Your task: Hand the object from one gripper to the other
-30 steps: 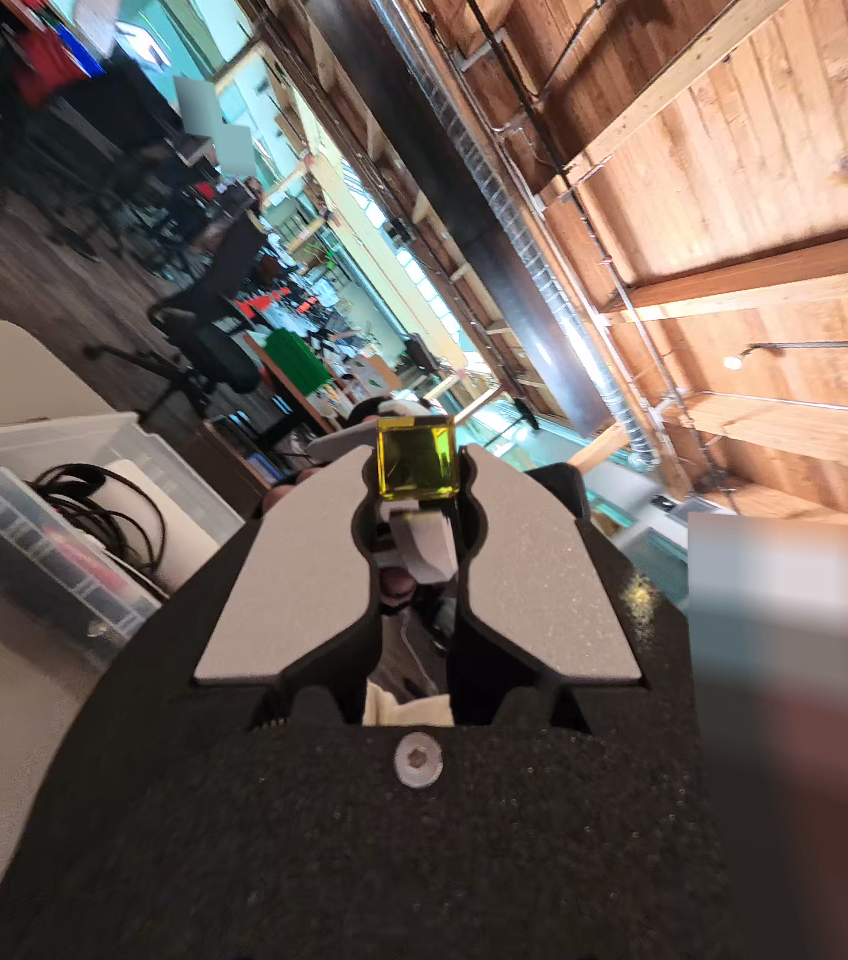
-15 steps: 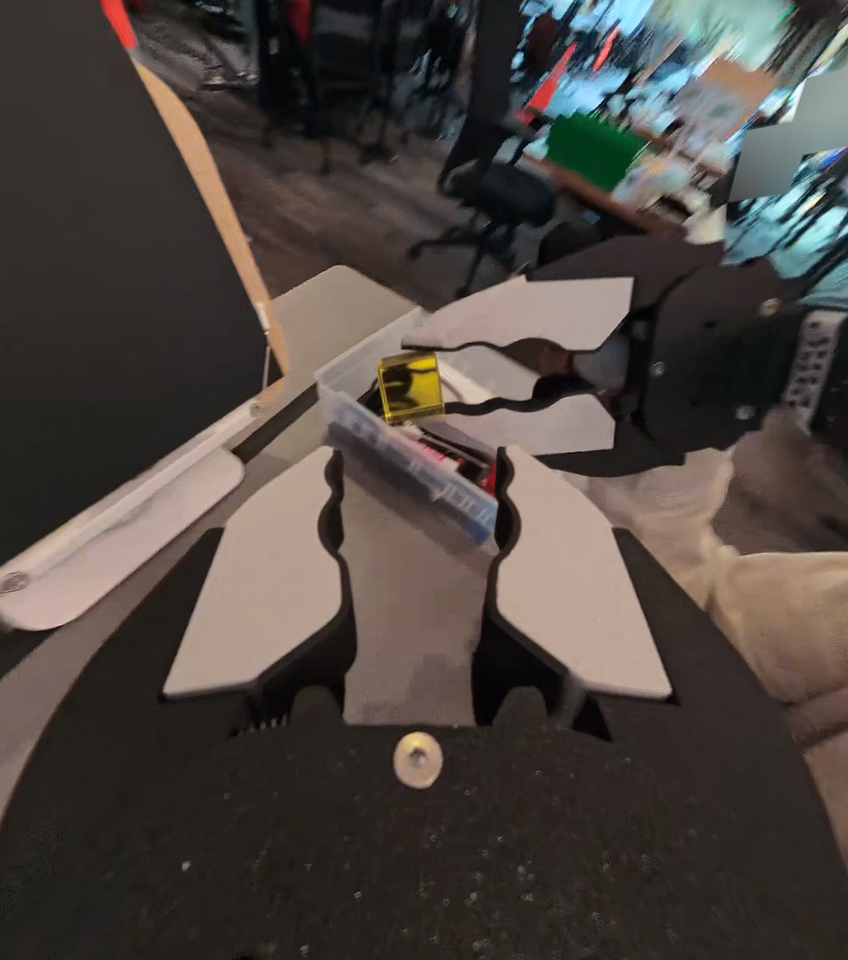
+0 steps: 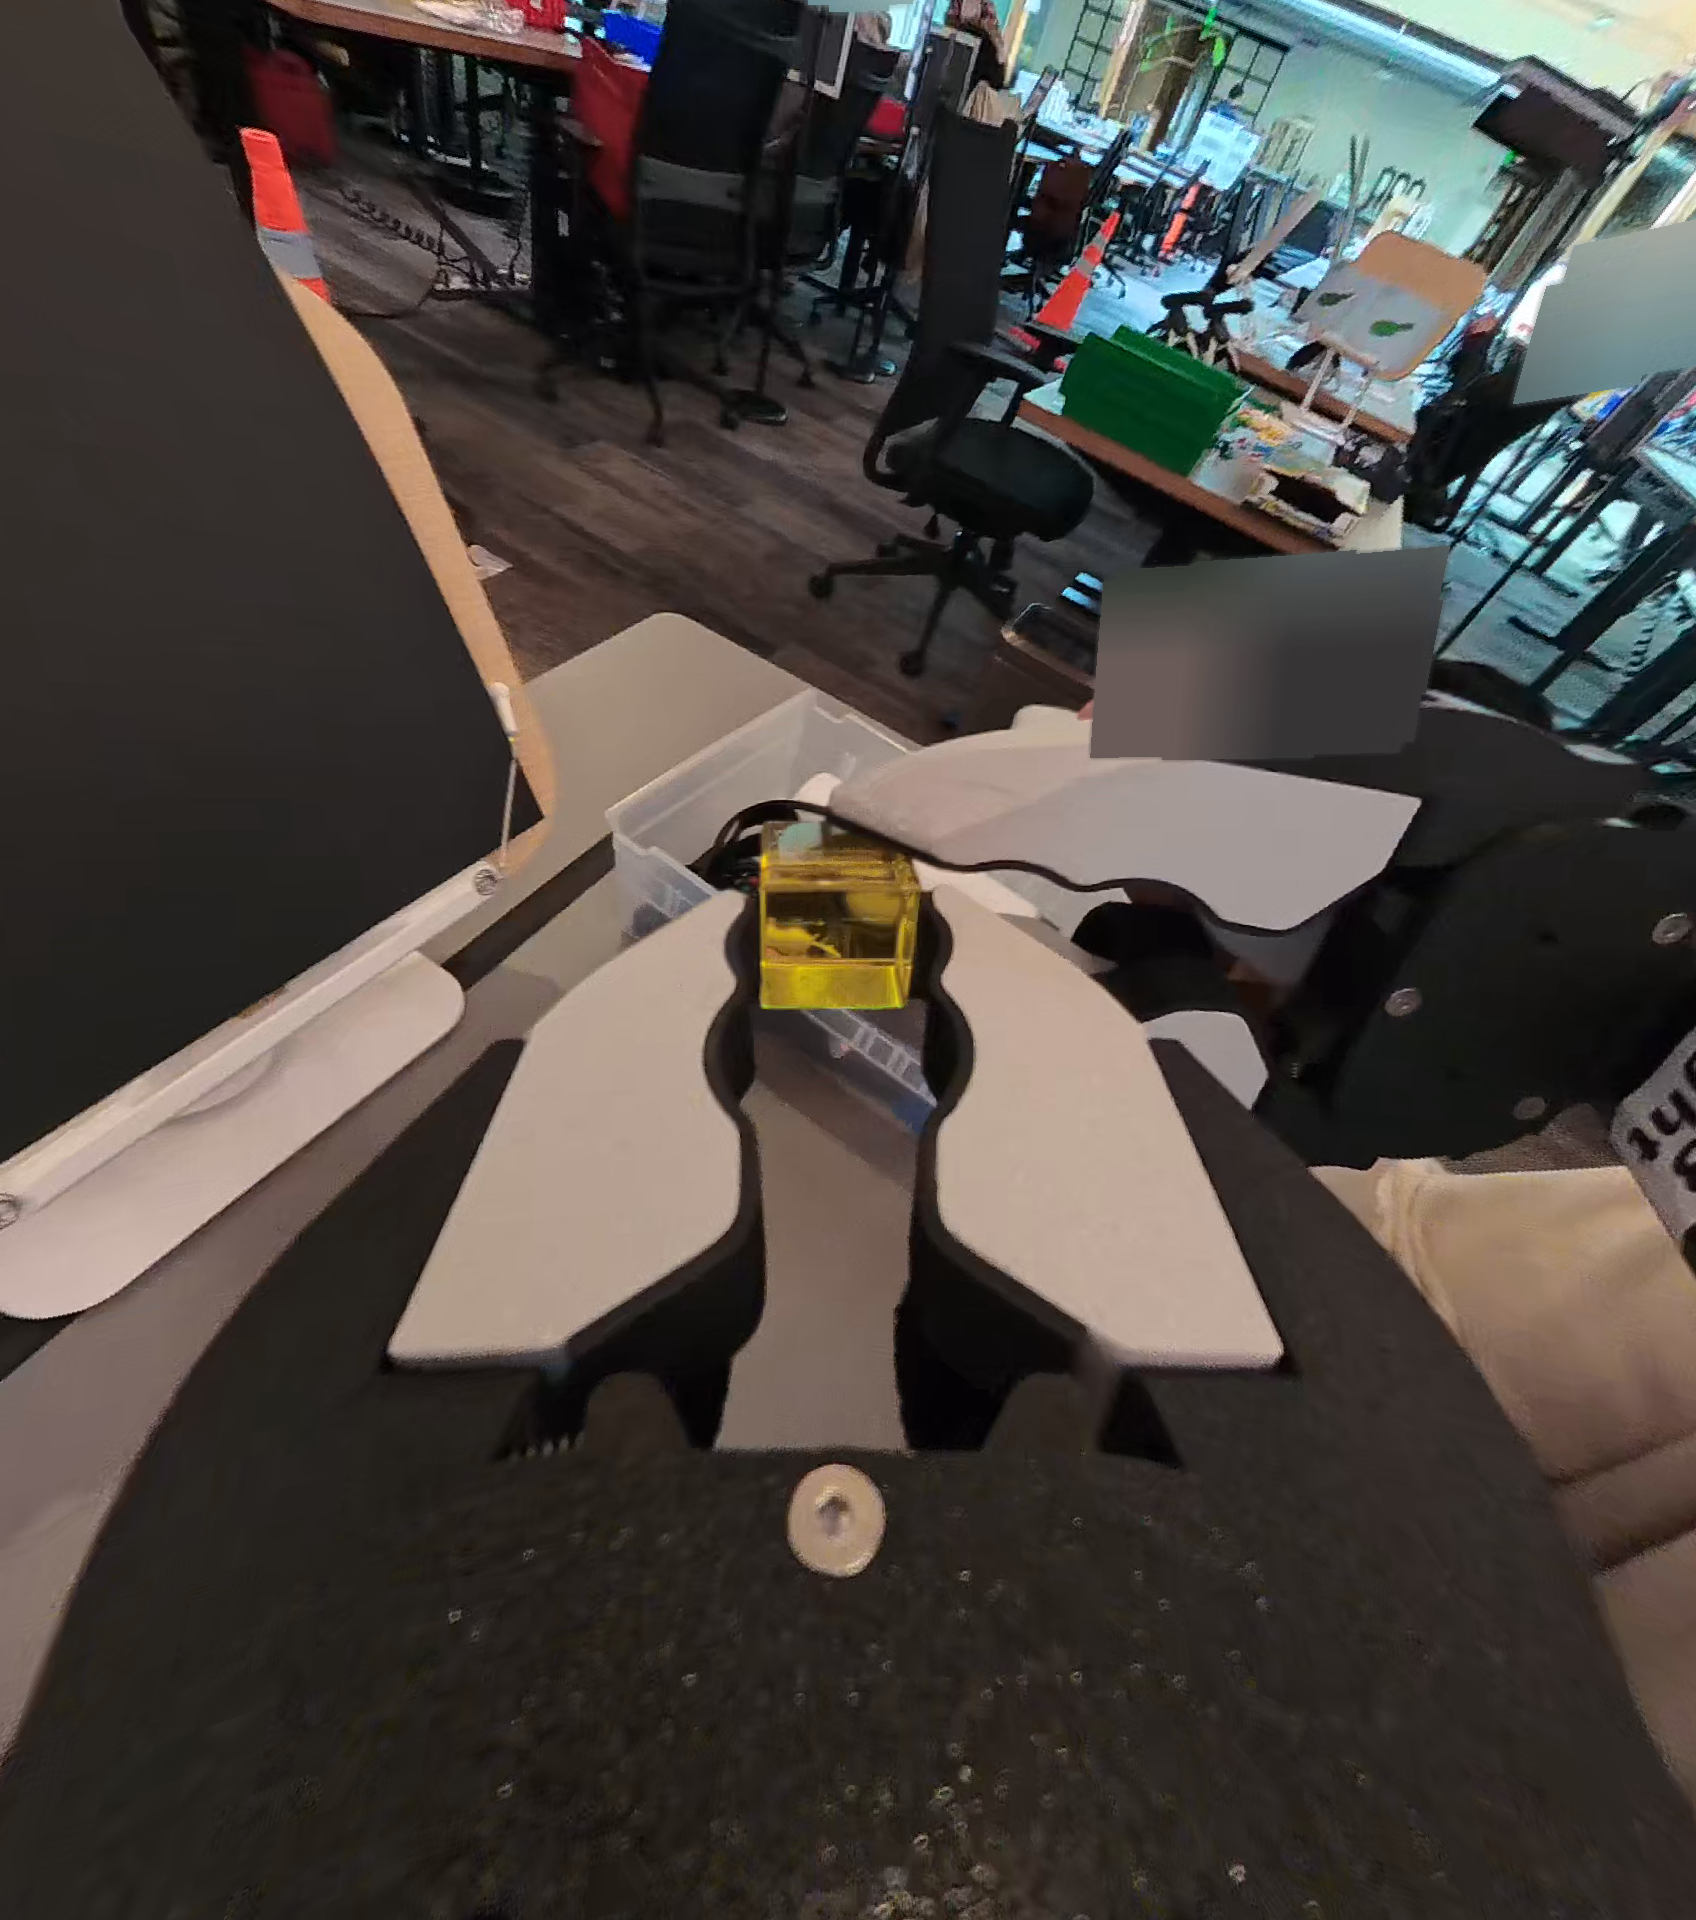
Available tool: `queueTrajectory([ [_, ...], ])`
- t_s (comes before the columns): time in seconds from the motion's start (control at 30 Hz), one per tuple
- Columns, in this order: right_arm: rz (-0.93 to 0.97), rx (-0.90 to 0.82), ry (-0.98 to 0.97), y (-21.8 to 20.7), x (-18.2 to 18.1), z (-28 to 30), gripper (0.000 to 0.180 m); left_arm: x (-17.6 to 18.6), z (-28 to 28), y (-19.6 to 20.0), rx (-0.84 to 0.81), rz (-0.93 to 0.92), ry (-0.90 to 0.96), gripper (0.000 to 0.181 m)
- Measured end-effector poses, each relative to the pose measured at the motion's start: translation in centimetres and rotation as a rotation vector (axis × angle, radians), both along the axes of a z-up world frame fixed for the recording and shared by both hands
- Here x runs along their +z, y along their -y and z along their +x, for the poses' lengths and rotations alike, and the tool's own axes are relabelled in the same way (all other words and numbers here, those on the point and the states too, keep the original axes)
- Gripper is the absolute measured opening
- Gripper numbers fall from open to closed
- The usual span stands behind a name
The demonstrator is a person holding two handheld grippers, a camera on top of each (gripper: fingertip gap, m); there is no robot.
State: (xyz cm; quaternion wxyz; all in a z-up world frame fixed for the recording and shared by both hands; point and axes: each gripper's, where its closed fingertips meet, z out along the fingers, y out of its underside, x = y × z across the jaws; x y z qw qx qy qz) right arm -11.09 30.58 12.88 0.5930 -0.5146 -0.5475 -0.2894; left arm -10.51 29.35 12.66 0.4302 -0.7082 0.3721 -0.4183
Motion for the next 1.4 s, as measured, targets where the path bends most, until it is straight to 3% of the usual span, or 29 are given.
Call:
queueTrajectory([
  [0.03, 0.004, 0.004, -0.002, -0.1, 0.0, -0.1, 0.027, -0.1, -0.1, -0.1, 0.009, 0.014, -0.012, 0.027],
  [0.2, 0.071, 0.063, -0.068, 0.2, 0.5, -0.6, 0.029, 0.4, -0.8, -0.3, 0.025, 0.082, -0.046, 0.027],
  [0.27, 0.114, 0.101, -0.094, 1.1, 1.1, -0.5, 0.026, 1.2, -1.6, -0.7, 0.059, 0.186, -0.072, 0.027],
  [0.37, 0.012, 0.192, -0.25, 2.6, 1.9, -0.4, 0.026, 2.5, -3.5, -1.1, 0.118, 0.392, -0.128, 0.027],
  [0.53, -0.411, 0.458, -0.675, 5.0, 3.0, -1.6, 0.035, 3.3, -5.6, 0.6, 0.096, 0.719, -0.257, 0.027],
  [0.6, -0.699, 0.558, -0.927, 5.3, 3.7, -2.0, 0.038, 3.7, -6.0, 1.3, 0.102, 0.83, -0.292, 0.027],
  [0.67, -0.972, 0.672, -1.152, 5.5, 5.0, -1.9, 0.052, 4.1, -6.6, 1.2, 0.171, 0.915, -0.363, 0.027],
  [0.7, -1.018, 0.686, -1.193, 5.2, 5.1, -1.9, 0.047, 4.1, -7.0, 0.9, 0.224, 0.955, -0.435, 0.027],
  [0.77, -0.938, 0.575, -1.187, 3.5, 4.2, -1.8, 0.055, 3.8, -7.6, 0.4, 0.326, 1.079, -0.607, 0.027],
  [0.87, -0.857, 0.496, -1.117, 3.1, 3.2, -2.8, 0.053, 2.9, -6.9, 0.6, 0.347, 1.204, -0.783, 0.027],
  [1.13, -0.887, 0.461, -1.022, 2.9, 1.2, -4.4, 0.041, 1.4, -4.0, 1.4, 0.279, 1.327, -0.888, 0.027],
  [1.17, -0.883, 0.475, -1.029, 2.9, 1.3, -4.4, 0.03, 1.3, -3.7, 1.5, 0.277, 1.337, -0.892, 0.026],
  [1.27, -0.892, 0.452, -0.972, 2.8, 0.8, -4.3, 0.026, 0.8, -3.6, 1.2, 0.291, 1.283, -0.886, 0.027],
  [1.4, -1.002, 0.523, -0.959, 3.5, 1.0, -3.9, 0.027, 0.8, -3.3, 2.4, 0.233, 1.059, -0.73, 0.027],
])
